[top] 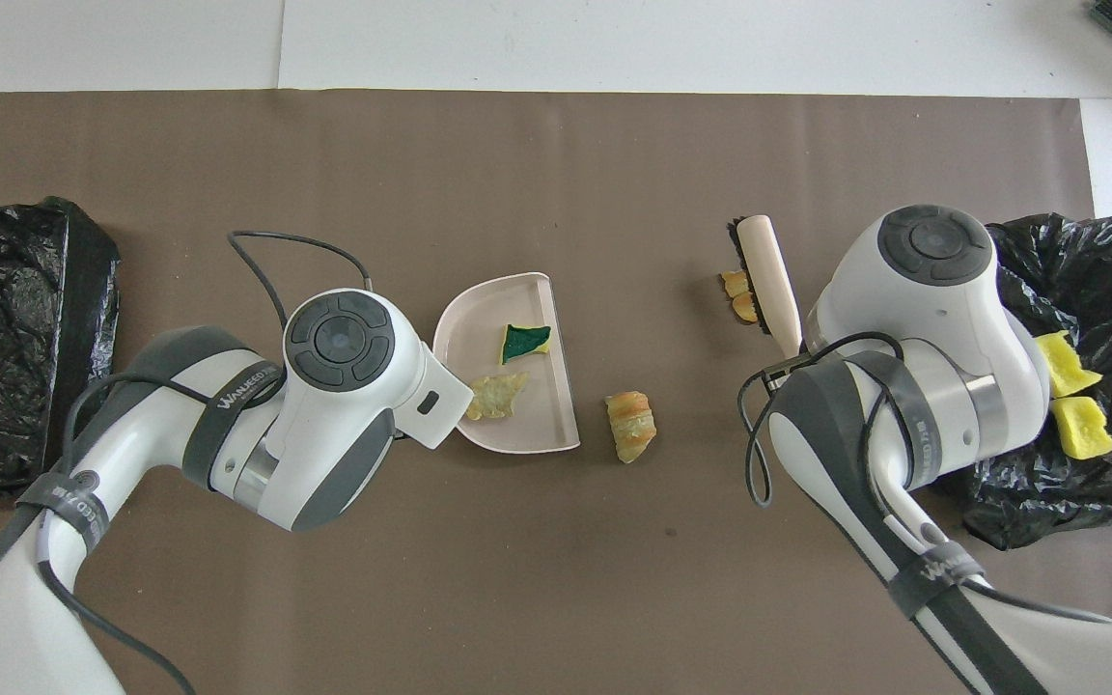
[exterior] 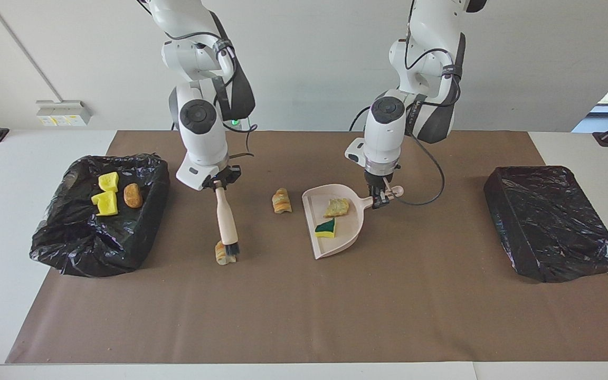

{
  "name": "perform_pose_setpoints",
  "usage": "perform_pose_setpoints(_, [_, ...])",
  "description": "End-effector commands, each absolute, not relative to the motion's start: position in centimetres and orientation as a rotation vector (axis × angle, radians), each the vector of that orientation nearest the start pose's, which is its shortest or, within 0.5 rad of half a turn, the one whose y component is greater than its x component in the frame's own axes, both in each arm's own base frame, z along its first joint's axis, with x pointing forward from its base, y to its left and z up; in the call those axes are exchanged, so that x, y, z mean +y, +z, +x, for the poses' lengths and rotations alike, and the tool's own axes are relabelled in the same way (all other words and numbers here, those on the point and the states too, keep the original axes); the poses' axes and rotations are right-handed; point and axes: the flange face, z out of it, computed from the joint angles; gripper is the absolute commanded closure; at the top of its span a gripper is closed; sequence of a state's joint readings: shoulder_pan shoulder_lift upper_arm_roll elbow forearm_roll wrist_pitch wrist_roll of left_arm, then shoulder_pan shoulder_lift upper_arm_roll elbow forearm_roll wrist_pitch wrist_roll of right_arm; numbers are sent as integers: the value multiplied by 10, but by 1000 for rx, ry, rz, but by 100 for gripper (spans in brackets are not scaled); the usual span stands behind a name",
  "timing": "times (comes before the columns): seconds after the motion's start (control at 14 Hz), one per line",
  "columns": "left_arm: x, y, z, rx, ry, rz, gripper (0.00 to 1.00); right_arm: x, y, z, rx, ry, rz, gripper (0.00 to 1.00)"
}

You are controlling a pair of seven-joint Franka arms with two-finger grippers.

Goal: Sweep and dump trash in bin
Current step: 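Move the brush with the right gripper to the farther scraps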

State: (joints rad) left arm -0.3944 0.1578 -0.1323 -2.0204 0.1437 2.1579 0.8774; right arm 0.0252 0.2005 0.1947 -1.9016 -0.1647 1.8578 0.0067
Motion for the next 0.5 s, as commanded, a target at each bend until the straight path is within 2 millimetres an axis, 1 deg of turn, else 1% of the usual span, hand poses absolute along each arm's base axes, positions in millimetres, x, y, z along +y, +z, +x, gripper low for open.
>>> perform_pose_setpoints(0.0, [-274,376,480,2063,82,-2229,100,83,357,592,-530,389,-3301,100])
perform_pose_setpoints(0.07, [-273,372,474,2068,92,-2224,100,78,347,590,-522,403,-3297,100])
perform_pose_setpoints(0.14, [-273,371,469,2072,89,-2219,100,82,337,582,-527,436,-3291,100])
perform_pose_setpoints(0.21, [-277,369,461,2082,98,-2208,100,87,327,571,-545,481,-3278,100])
perform_pose_setpoints(0.29, [-281,368,452,2096,97,-2192,100,93,314,558,-517,534,-3237,100])
perform_pose_setpoints(0.36, [-282,368,448,2093,92,-2193,100,101,309,547,-502,563,-3192,100])
perform_pose_setpoints(0.43, [-282,365,442,2068,96,-2215,100,116,304,535,-511,595,-3158,100])
